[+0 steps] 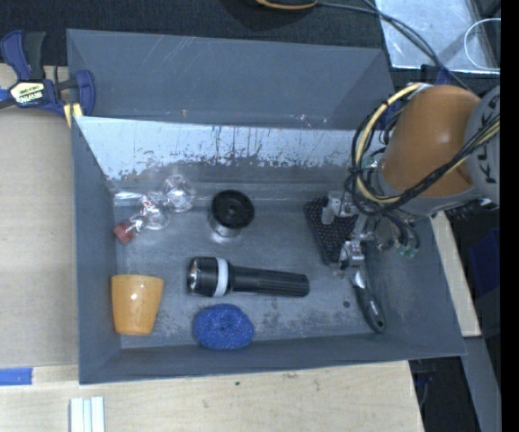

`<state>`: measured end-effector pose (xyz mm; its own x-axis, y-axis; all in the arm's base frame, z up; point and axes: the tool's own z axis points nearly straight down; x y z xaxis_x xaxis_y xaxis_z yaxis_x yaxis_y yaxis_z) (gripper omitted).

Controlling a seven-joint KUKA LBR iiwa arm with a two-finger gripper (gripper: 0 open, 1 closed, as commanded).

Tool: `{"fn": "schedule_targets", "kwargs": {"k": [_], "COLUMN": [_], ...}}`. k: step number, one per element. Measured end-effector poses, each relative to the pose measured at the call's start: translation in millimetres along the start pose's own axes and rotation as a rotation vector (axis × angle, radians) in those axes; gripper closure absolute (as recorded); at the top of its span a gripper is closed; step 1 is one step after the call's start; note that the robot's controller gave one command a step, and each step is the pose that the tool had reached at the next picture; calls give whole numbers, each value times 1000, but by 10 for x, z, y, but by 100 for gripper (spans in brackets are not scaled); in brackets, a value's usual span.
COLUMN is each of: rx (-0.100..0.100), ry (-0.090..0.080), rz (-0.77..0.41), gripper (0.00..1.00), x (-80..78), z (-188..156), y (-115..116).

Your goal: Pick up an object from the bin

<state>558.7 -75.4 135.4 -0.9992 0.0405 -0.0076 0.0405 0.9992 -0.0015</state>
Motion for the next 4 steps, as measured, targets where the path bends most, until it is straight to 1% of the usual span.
{"fn": "schedule_targets", "kwargs": {"k": [1,2,3,4], "rx": [-5,-2,-4,-4], "ry": [12,-2,1,1], "rz": [25,25,233,232], "gripper": [0,0,100,100], "x": [245,122,354,354], "z": [350,627,612,613], "y": [871,691,1002,1002]}}
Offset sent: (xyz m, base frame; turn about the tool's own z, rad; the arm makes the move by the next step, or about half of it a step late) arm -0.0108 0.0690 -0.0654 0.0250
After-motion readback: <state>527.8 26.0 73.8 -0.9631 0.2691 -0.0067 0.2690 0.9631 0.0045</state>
